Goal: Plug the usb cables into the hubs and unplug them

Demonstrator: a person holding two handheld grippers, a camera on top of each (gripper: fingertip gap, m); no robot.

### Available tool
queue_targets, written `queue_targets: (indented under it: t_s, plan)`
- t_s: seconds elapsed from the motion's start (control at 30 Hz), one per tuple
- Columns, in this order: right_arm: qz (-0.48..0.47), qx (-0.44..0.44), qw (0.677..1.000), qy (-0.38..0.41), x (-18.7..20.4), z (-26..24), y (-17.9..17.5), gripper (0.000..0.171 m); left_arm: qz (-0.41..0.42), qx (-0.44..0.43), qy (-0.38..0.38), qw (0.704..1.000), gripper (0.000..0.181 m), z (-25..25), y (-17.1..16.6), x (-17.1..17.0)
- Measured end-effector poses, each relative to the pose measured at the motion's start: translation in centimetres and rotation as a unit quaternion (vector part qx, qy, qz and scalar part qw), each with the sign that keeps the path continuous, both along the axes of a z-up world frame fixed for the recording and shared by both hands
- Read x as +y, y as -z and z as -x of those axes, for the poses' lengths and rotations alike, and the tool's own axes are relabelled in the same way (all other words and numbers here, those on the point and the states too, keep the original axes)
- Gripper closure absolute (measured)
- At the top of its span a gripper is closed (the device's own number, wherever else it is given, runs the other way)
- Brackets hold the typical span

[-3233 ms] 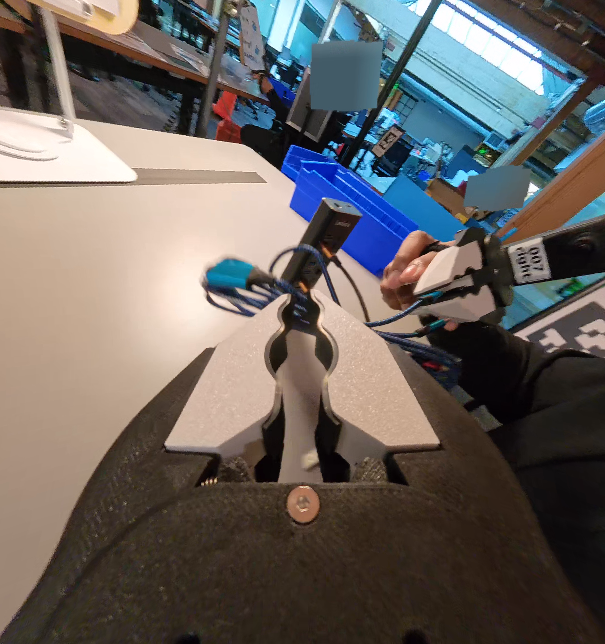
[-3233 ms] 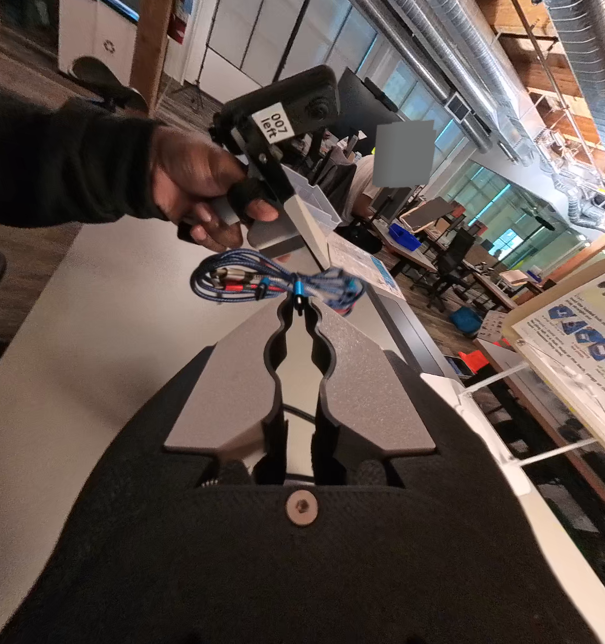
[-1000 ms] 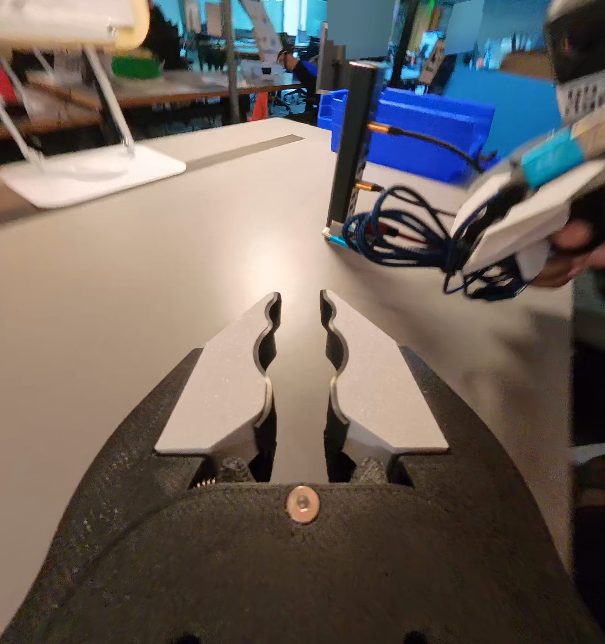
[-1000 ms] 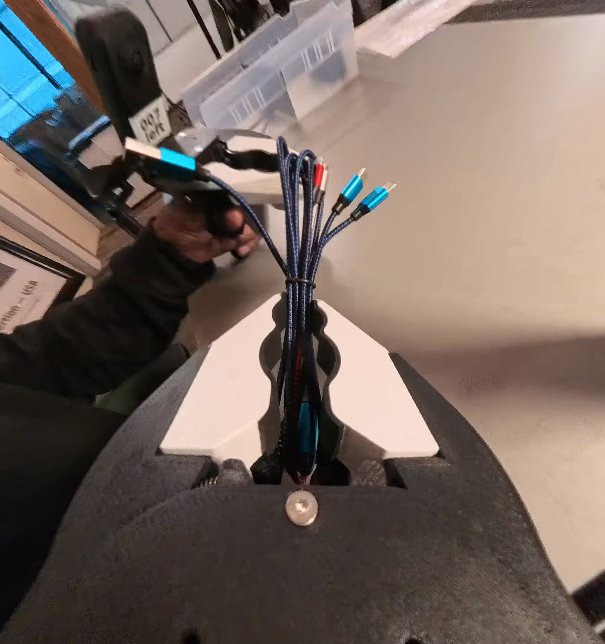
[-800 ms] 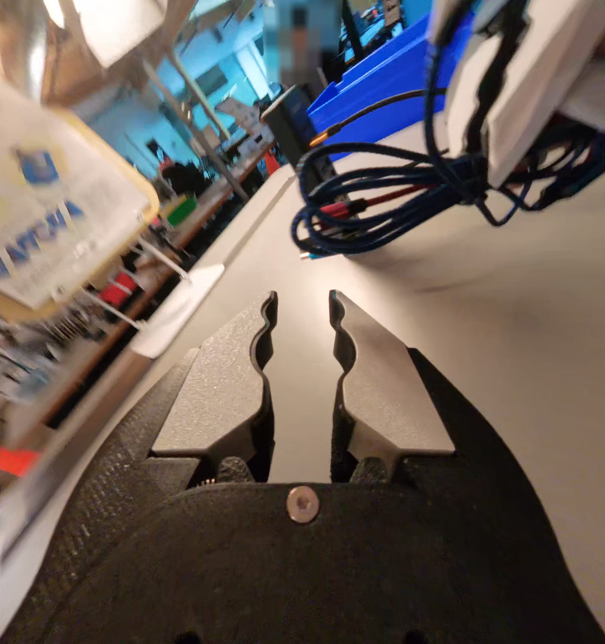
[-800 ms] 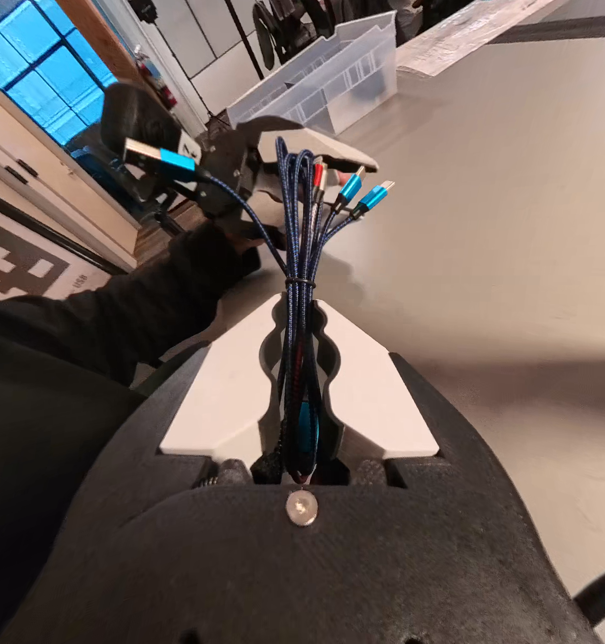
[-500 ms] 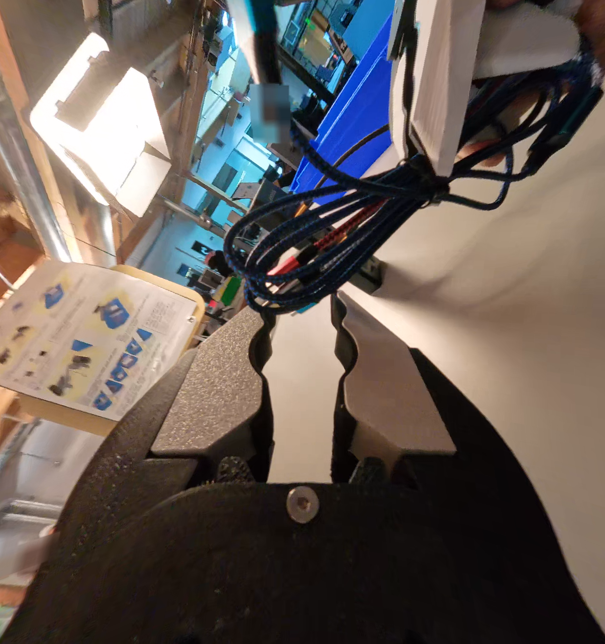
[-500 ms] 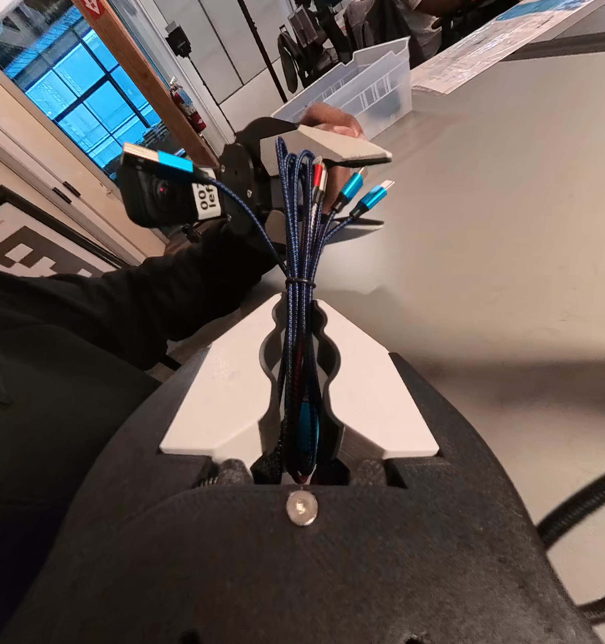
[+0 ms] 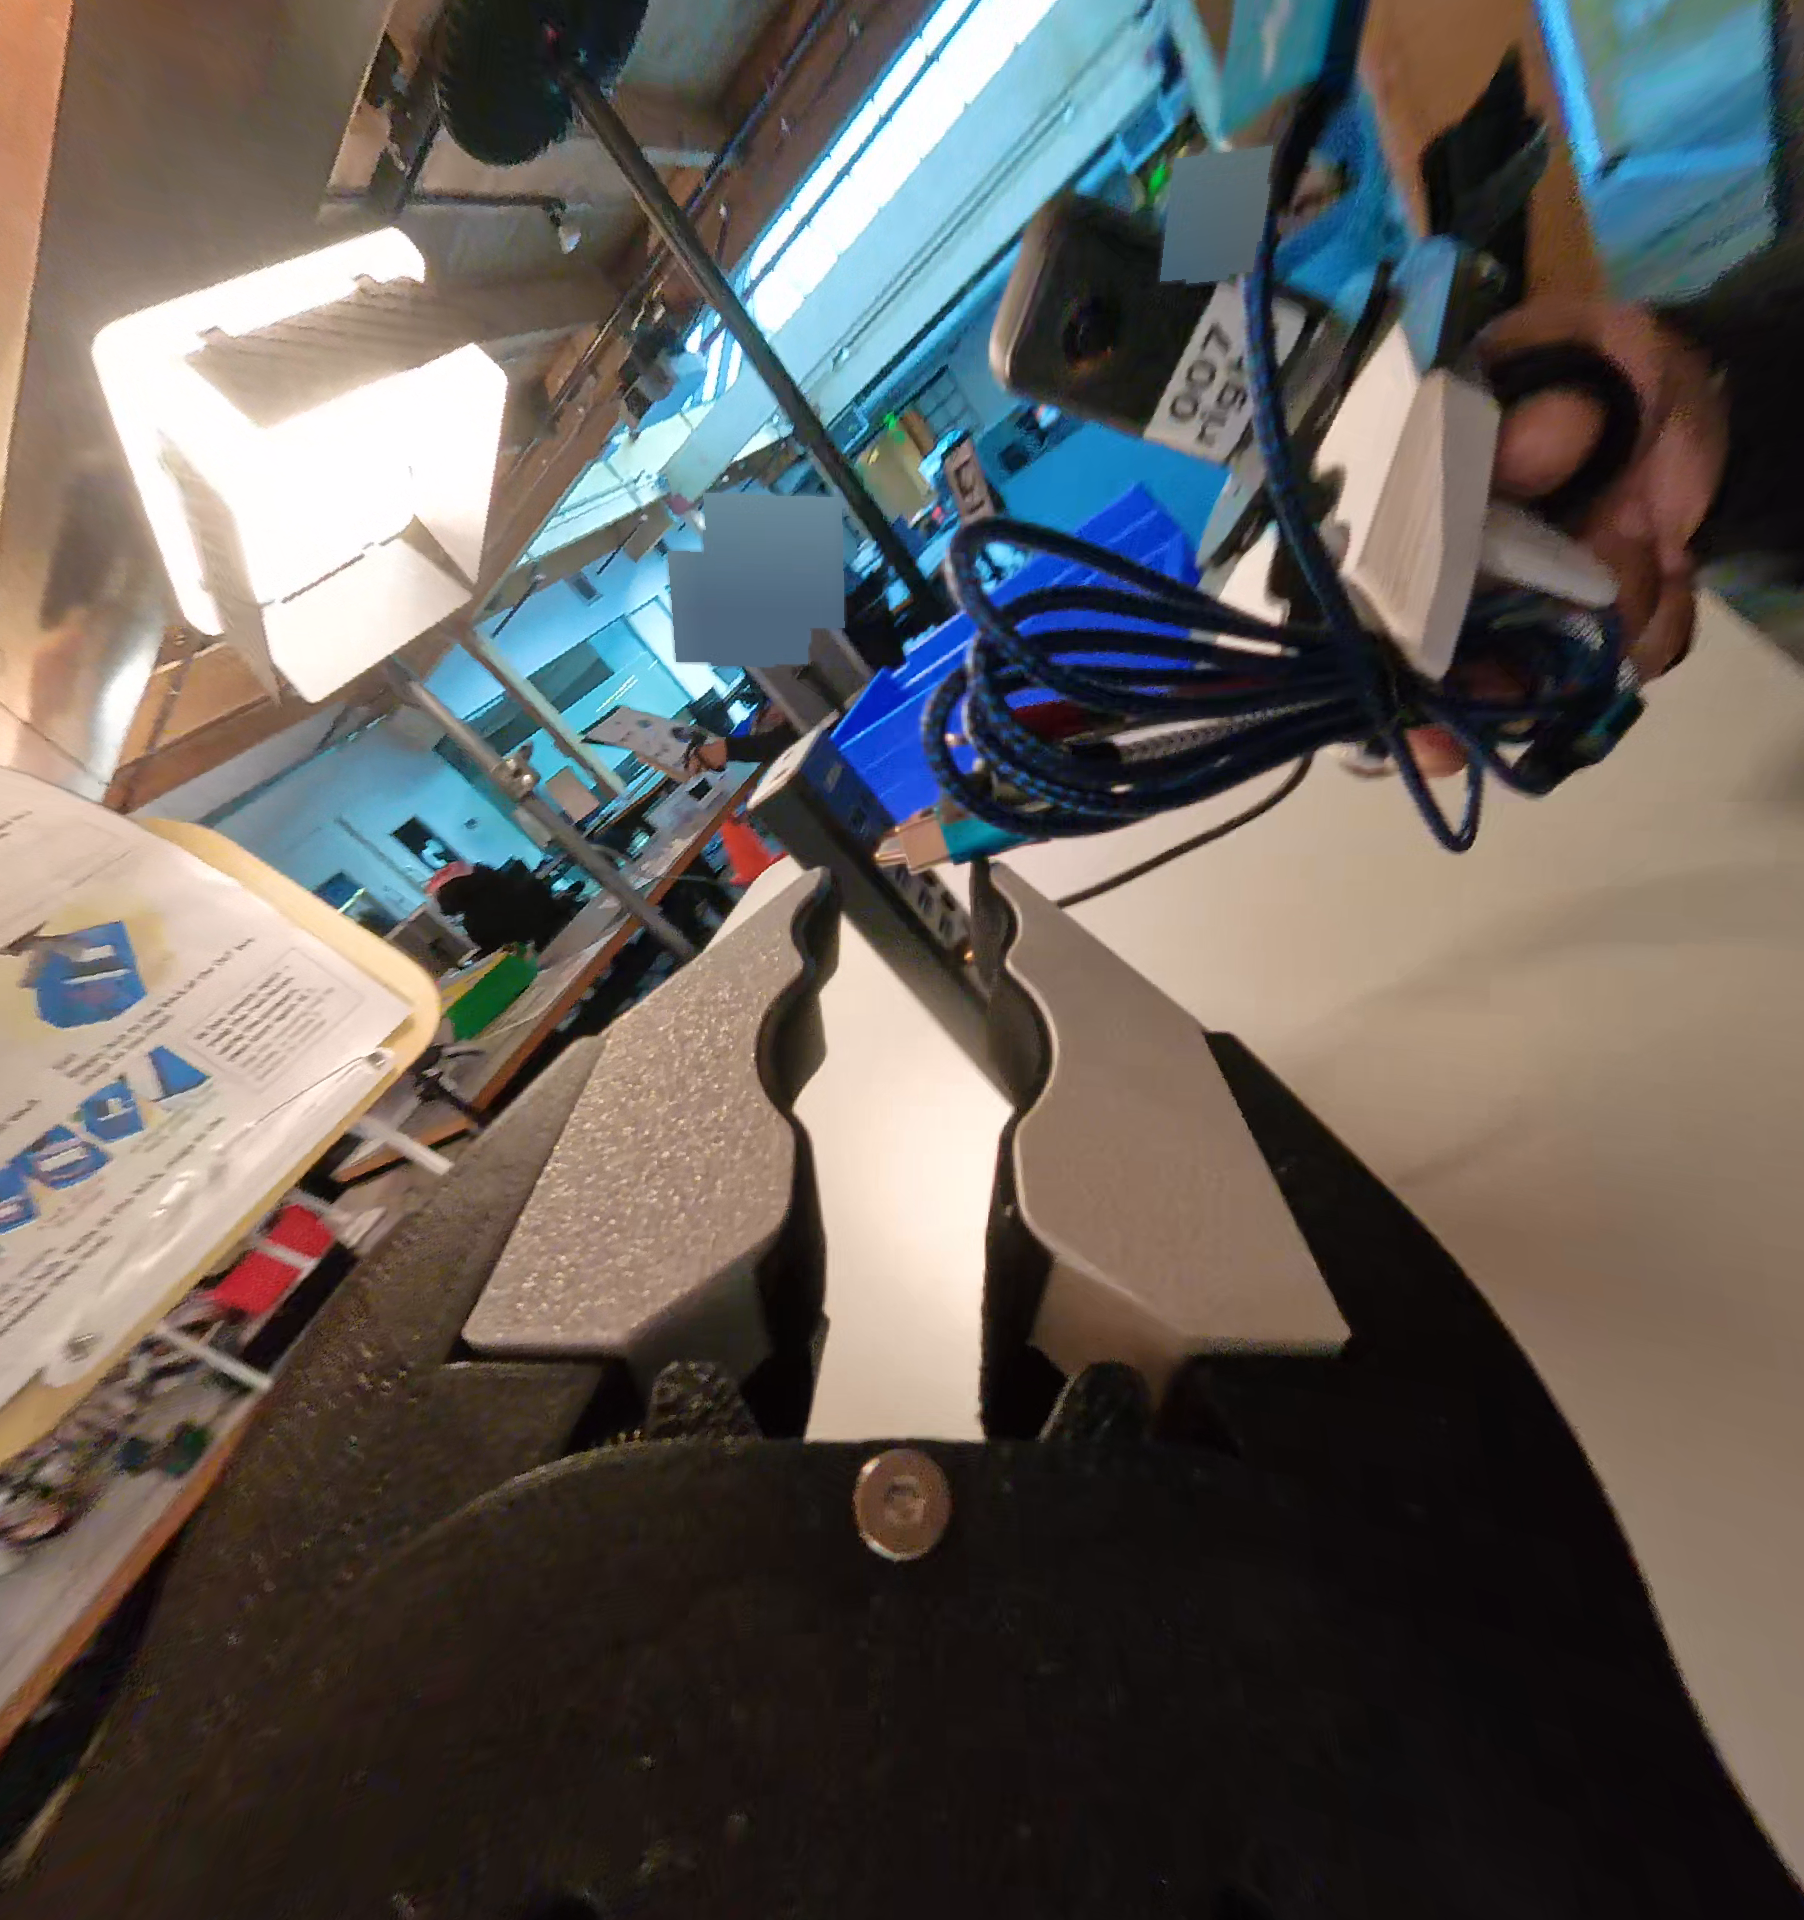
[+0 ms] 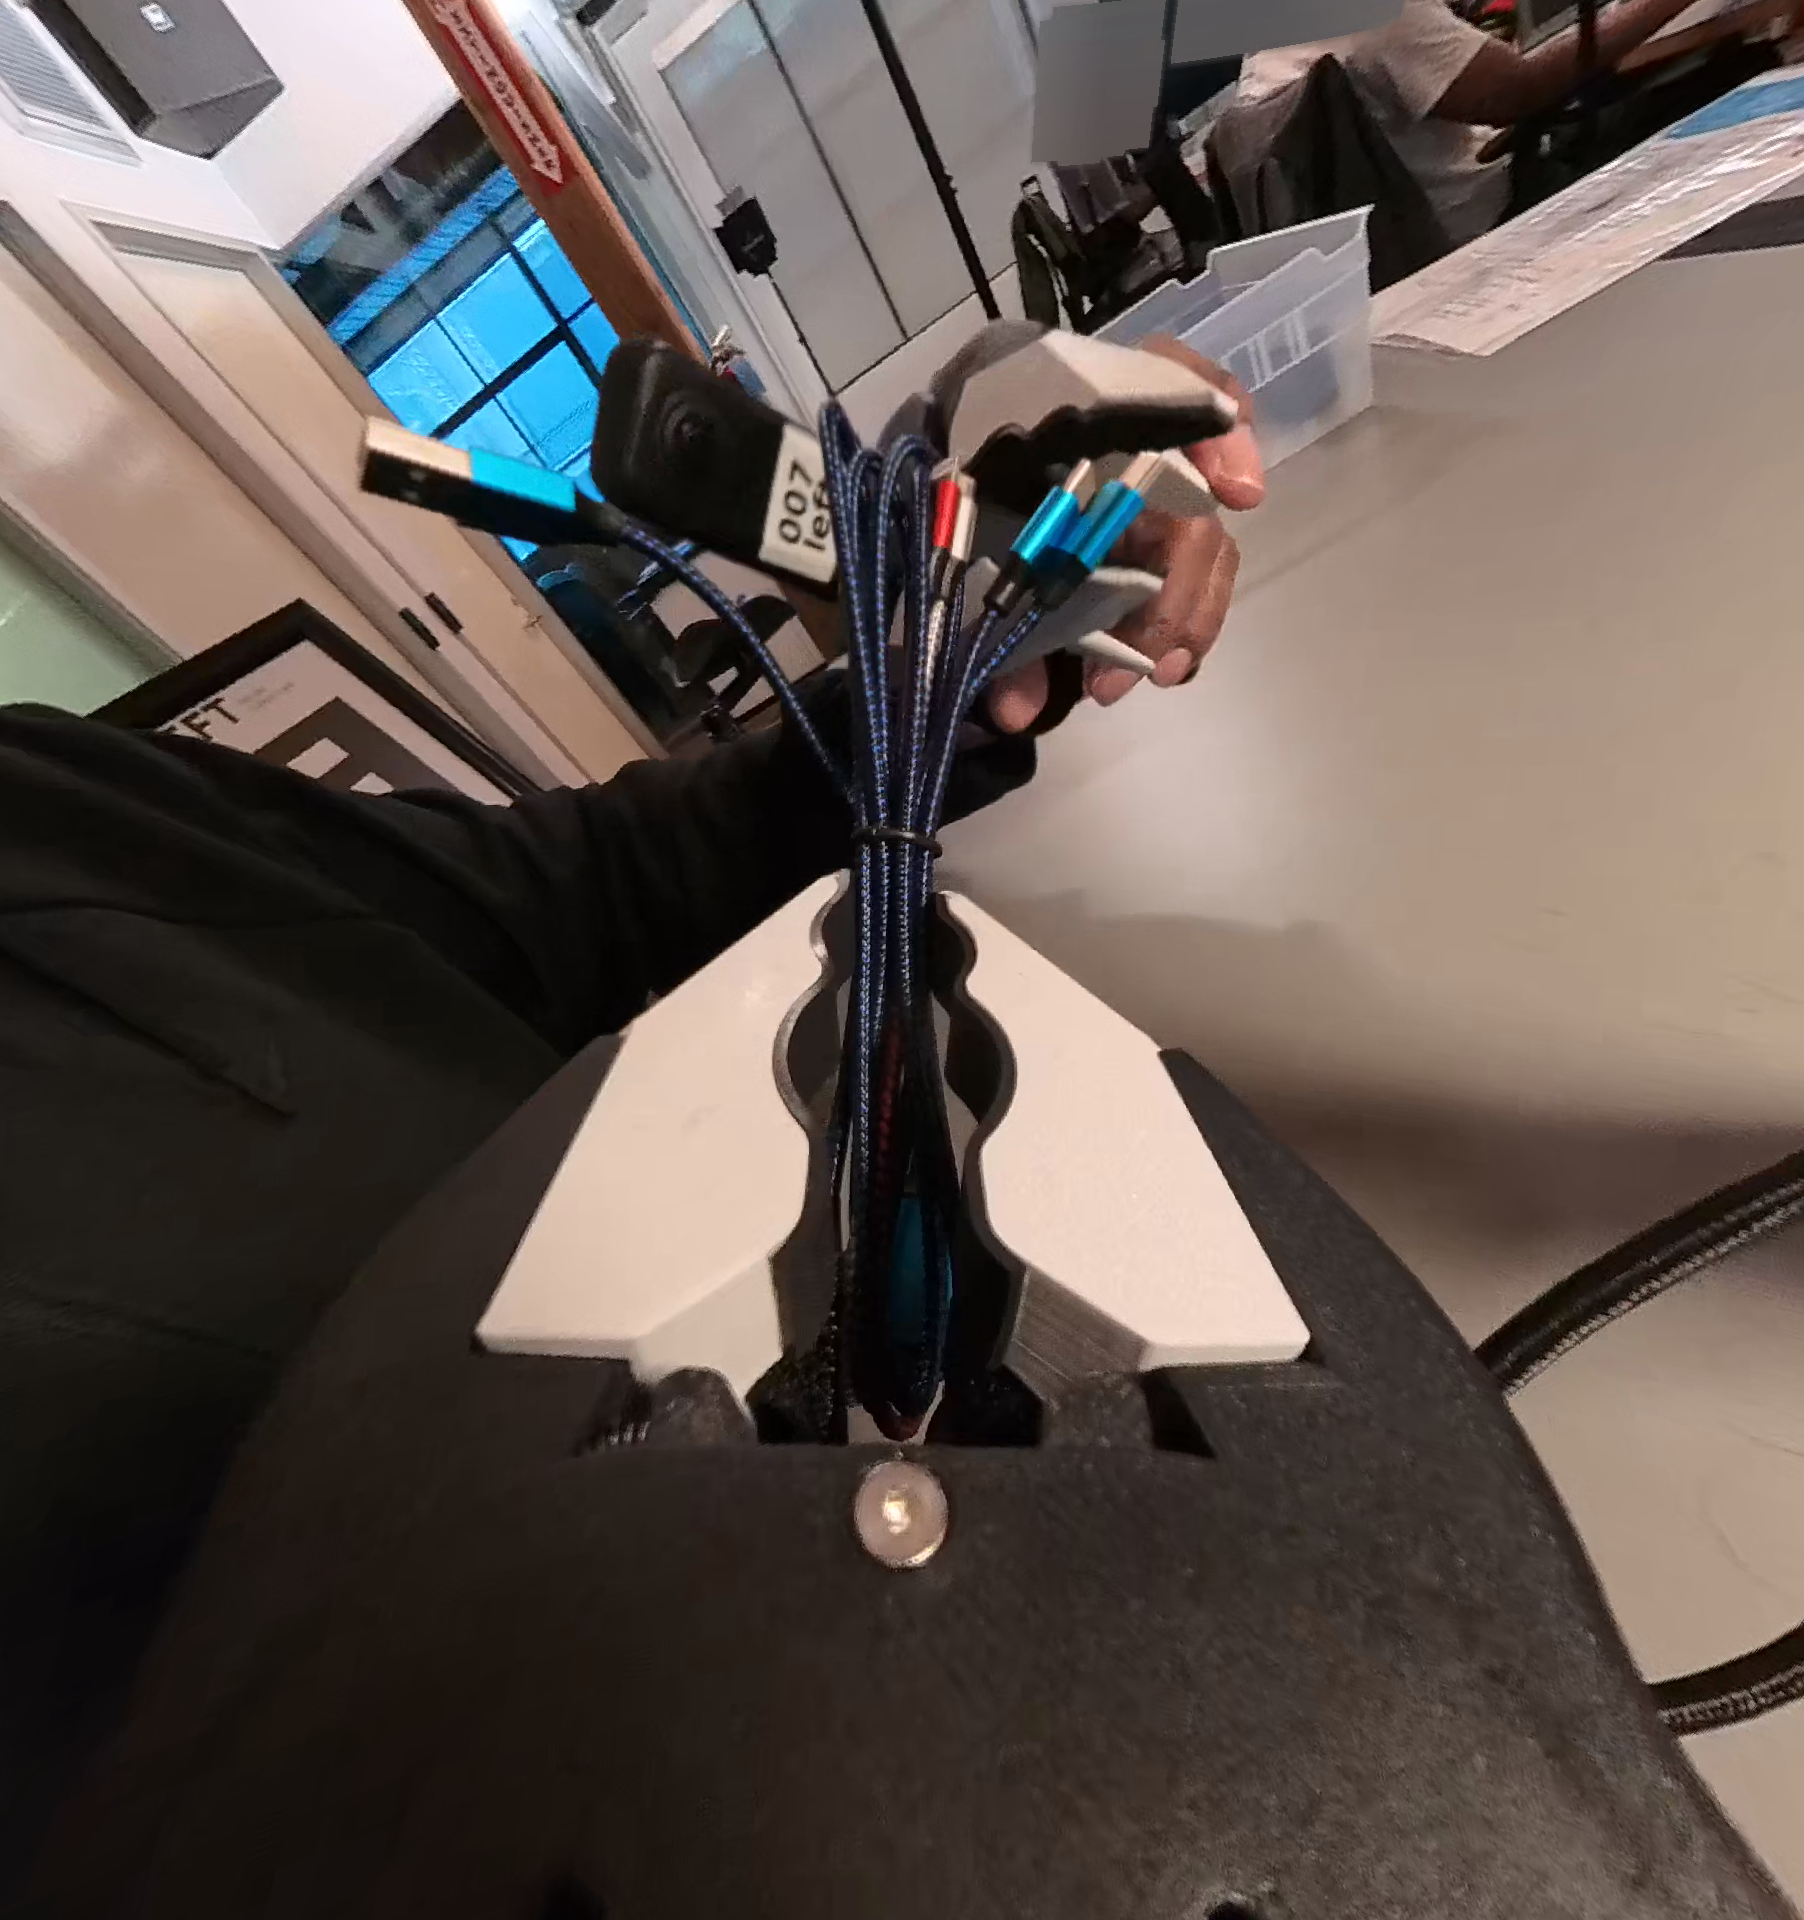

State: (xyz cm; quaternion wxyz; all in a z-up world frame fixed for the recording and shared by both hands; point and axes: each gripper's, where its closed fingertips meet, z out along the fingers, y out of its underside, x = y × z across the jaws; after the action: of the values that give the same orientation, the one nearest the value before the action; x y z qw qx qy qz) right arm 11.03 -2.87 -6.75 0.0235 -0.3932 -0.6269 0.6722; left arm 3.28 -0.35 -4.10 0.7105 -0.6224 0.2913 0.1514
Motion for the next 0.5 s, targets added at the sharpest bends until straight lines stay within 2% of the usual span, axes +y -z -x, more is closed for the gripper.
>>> queue_targets:
  t_s: [0.03,0.13,0.23,0.4,0.5]
  plan:
    - [0.000,0.003,1.000,-0.004,0.0,-0.1,0.0,0.161,-0.002,-0.011,0.014,1.000,0.154,-0.3,-0.2,-0.1]
    - [0.009,0.002,1.000,-0.014,0.0,-0.4,-0.1,0.161,-0.005,-0.017,0.026,1.000,0.154,-0.9,-0.7,-0.2]
    - [0.020,-0.005,1.000,-0.014,0.3,-0.3,0.1,0.161,-0.019,0.023,-0.008,1.000,0.153,-0.8,-1.3,-0.1]
    - [0.037,-0.016,0.999,-0.015,1.0,-0.2,0.4,0.161,-0.062,0.179,-0.119,0.975,0.150,-0.4,-1.6,0.6]
    - [0.048,-0.020,0.998,-0.020,1.3,-0.3,0.4,0.161,-0.081,0.254,-0.148,0.952,0.149,-0.7,-1.8,0.8]
